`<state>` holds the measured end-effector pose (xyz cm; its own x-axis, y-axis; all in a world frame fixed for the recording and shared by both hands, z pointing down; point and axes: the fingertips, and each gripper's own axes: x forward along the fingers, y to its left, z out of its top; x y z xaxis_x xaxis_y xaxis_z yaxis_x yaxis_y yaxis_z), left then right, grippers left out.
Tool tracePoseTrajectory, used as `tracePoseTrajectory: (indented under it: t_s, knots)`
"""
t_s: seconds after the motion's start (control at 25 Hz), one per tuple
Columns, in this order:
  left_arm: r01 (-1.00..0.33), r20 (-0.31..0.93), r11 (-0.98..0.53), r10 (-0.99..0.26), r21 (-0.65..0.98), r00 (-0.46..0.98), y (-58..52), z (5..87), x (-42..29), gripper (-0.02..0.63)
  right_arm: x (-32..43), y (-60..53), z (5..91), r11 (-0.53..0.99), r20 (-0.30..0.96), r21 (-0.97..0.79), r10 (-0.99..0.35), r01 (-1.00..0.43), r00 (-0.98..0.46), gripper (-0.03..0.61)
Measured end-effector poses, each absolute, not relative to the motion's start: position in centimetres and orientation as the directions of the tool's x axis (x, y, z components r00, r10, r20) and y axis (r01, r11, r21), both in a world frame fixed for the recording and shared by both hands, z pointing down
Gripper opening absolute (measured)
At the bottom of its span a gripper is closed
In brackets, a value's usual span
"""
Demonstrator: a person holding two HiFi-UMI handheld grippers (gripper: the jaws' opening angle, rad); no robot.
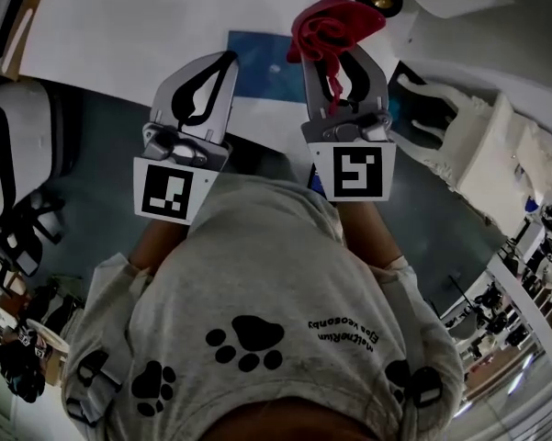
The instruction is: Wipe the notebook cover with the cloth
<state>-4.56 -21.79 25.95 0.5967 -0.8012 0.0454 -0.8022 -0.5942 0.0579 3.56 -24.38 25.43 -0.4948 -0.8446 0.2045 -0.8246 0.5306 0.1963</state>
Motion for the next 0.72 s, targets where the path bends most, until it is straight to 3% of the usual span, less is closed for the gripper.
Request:
tracePoseTrajectory:
  t_s: [0.72]
  knots:
    - [-0.823,0.151,-0.561,-0.809,0.088,0.568,-21.0,34.7,-6.7,0.005,-0.3,-25.0,34.9,0.686,0.36,0.277,-0.723,-0.673,-0.589,0.075]
